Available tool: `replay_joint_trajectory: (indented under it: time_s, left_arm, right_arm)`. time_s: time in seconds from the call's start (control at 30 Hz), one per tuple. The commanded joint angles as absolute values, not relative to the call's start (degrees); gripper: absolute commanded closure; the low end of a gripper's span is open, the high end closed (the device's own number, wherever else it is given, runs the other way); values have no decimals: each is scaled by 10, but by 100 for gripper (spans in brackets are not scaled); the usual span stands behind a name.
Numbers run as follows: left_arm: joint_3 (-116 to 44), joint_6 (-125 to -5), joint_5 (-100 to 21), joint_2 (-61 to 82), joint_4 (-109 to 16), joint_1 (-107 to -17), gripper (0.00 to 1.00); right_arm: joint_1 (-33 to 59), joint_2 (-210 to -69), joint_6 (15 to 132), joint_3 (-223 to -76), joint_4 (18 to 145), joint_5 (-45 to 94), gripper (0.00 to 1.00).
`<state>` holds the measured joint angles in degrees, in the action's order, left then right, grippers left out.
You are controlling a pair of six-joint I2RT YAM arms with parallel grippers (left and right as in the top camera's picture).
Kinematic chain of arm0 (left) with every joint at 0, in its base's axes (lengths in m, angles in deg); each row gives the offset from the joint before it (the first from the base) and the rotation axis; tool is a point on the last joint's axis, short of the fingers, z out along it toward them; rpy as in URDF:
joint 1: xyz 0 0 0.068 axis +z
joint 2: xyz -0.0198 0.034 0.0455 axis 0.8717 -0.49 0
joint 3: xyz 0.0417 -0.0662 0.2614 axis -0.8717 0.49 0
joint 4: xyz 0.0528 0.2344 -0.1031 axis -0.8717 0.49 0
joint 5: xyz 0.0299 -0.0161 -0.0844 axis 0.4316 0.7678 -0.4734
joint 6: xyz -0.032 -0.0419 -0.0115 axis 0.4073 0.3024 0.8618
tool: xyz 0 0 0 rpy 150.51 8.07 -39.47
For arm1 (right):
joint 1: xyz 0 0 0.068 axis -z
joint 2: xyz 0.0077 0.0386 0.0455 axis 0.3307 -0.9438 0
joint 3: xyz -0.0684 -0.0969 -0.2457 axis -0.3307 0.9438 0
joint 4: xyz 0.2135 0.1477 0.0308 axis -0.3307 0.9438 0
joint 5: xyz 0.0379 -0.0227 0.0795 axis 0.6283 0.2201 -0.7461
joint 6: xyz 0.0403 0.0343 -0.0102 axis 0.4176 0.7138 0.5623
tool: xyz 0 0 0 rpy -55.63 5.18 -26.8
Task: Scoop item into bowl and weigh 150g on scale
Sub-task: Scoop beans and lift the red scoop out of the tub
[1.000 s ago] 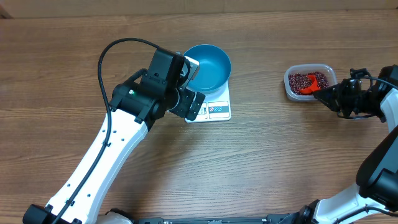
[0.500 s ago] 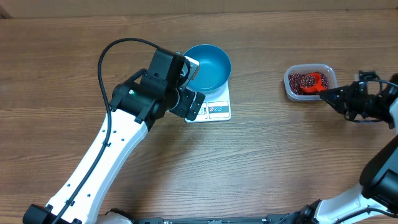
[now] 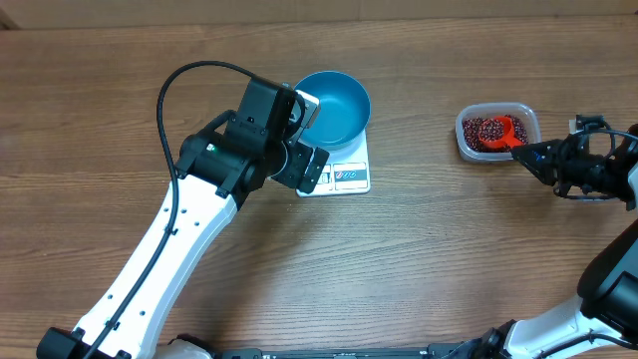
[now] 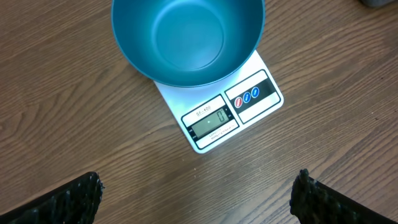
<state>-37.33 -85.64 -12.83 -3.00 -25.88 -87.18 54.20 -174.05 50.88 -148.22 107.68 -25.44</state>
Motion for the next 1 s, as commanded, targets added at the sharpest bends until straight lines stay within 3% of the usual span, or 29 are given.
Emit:
replay_joint_trajectory:
  time_s: [0.0, 0.5, 0.7, 0.97]
  left_arm:
    - [-382, -868, -135, -26, -260, -869, 1]
    - [-382, -868, -135, -26, -260, -869, 0]
    - [-382, -868, -135, -26, -260, -869, 0]
    - [-382, -868, -135, -26, -260, -869, 0]
  right_arm:
    - [547, -1745, 497, -1480, 1076, -287, 96]
    - [519, -1744, 488, -1481, 1083, -415, 96]
    - [464, -1744, 495, -1482, 1047, -443, 96]
    - [381, -1744, 585, -1482, 947, -445, 96]
